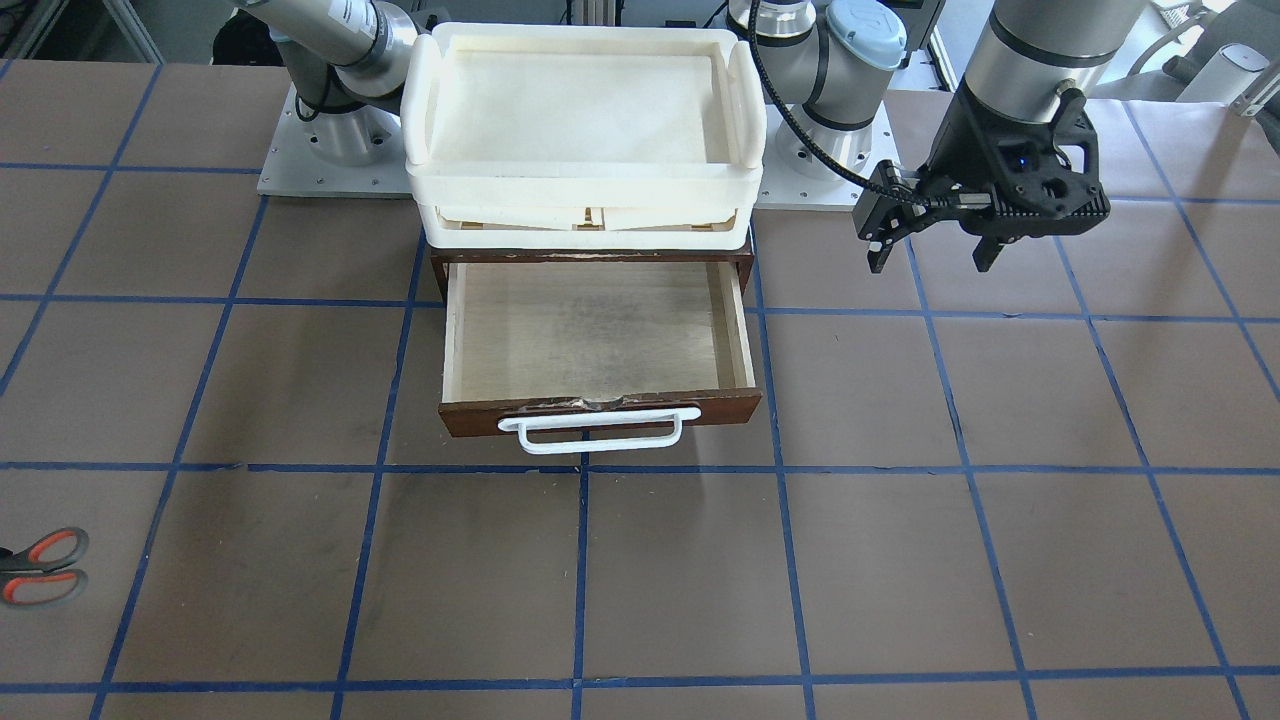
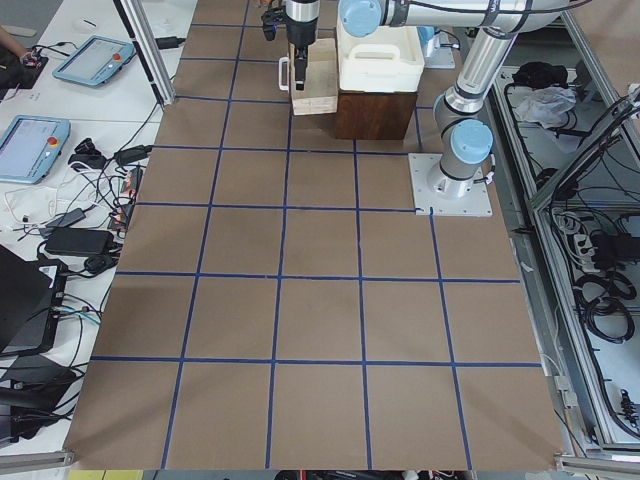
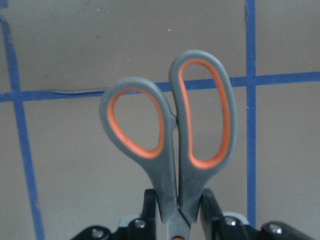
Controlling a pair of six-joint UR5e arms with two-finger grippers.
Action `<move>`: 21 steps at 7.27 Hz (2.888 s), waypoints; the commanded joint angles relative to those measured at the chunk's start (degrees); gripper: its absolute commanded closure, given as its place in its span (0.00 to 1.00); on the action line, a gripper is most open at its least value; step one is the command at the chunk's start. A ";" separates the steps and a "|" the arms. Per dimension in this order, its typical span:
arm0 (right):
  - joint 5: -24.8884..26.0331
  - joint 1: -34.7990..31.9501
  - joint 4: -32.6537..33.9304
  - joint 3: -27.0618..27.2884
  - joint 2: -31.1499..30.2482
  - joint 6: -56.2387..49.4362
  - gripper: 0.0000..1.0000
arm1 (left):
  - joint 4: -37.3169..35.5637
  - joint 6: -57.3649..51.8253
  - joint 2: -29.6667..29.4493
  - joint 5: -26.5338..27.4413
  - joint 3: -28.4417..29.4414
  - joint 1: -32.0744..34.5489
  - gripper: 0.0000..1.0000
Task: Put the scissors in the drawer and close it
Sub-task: 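Lift the scissors with the right gripper and carry them over the drawer, then lower the held scissors into the open drawer with the right gripper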
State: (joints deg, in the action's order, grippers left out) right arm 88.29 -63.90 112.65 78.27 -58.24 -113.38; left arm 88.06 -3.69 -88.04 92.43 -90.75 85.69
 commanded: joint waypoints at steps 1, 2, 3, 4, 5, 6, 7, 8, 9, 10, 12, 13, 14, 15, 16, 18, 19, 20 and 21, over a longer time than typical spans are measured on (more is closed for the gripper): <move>0.48 -1.13 -9.95 2.40 -10.53 0.18 0.74 | 0.00 0.00 -0.02 0.12 0.04 0.00 0.00; 1.96 -3.05 -13.12 4.16 -16.24 0.79 0.74 | -0.08 0.00 -0.02 0.03 0.04 0.00 0.00; 2.67 -5.94 -17.07 5.13 -20.99 1.14 0.74 | 0.00 -0.09 0.06 0.03 0.04 -0.09 0.00; 2.59 -9.01 -20.15 5.23 -24.35 3.32 0.74 | -0.08 0.00 0.06 0.03 0.04 -0.09 0.00; 2.50 -12.70 -21.93 5.32 -25.42 6.13 0.74 | -0.26 0.00 -0.02 -0.06 0.04 -0.09 0.00; 2.76 -18.04 -22.99 5.23 -26.04 9.29 0.74 | -0.26 0.00 0.06 -0.06 0.04 -0.09 0.00; 2.77 -24.01 -22.56 5.23 -26.40 15.15 0.74 | -0.35 0.00 -0.02 0.03 0.04 -0.09 0.00; 2.59 -29.47 -22.04 5.32 -25.97 19.82 0.72 | -0.26 0.00 0.06 0.03 0.04 -0.09 0.00; 2.24 -33.96 -21.51 5.23 -25.27 23.52 0.72 | -0.35 0.00 0.06 -0.06 0.04 -0.09 0.00; 2.15 -37.66 -19.94 5.32 -24.13 28.52 0.72 | -0.35 0.00 -0.02 -0.06 0.04 -0.09 0.00; 2.59 -45.75 -16.17 5.23 -20.79 33.04 0.71 | -0.35 0.00 -0.02 -0.06 0.04 -0.09 0.00; 1.98 -47.78 -14.75 5.23 -19.30 35.84 0.71 | -0.26 0.00 -0.02 -0.06 0.04 -0.09 0.00; 2.41 -49.46 -14.74 5.23 -17.54 40.13 0.71 | -0.26 0.00 -0.02 -0.06 0.04 -0.09 0.00; 2.50 -51.04 -14.82 5.40 -16.31 40.08 0.73 | -0.17 0.00 0.06 -0.06 0.04 -0.09 0.00; 2.59 -51.23 -12.56 6.80 -14.99 40.00 0.73 | -0.26 0.00 -0.02 -0.06 0.04 -0.09 0.00; 2.50 -51.49 -7.20 11.10 -14.63 40.08 0.73 | -0.44 0.00 -0.02 -0.14 0.04 -0.09 0.00; 2.50 -51.50 -5.44 11.38 -14.19 40.34 0.73 | -0.35 0.09 -0.02 -0.23 0.04 -0.09 0.00; 2.50 -51.50 -4.98 11.38 -13.49 40.43 0.73 | -0.35 0.09 -0.02 -0.15 0.04 -0.09 0.00; 2.42 -51.58 -3.94 11.38 -13.22 40.96 0.72 | -0.35 0.00 -0.02 -0.14 0.04 -0.09 0.00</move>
State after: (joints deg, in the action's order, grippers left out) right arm 90.77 -115.41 107.40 89.50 -71.97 -72.89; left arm 87.71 -3.63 -88.07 92.26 -90.70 85.60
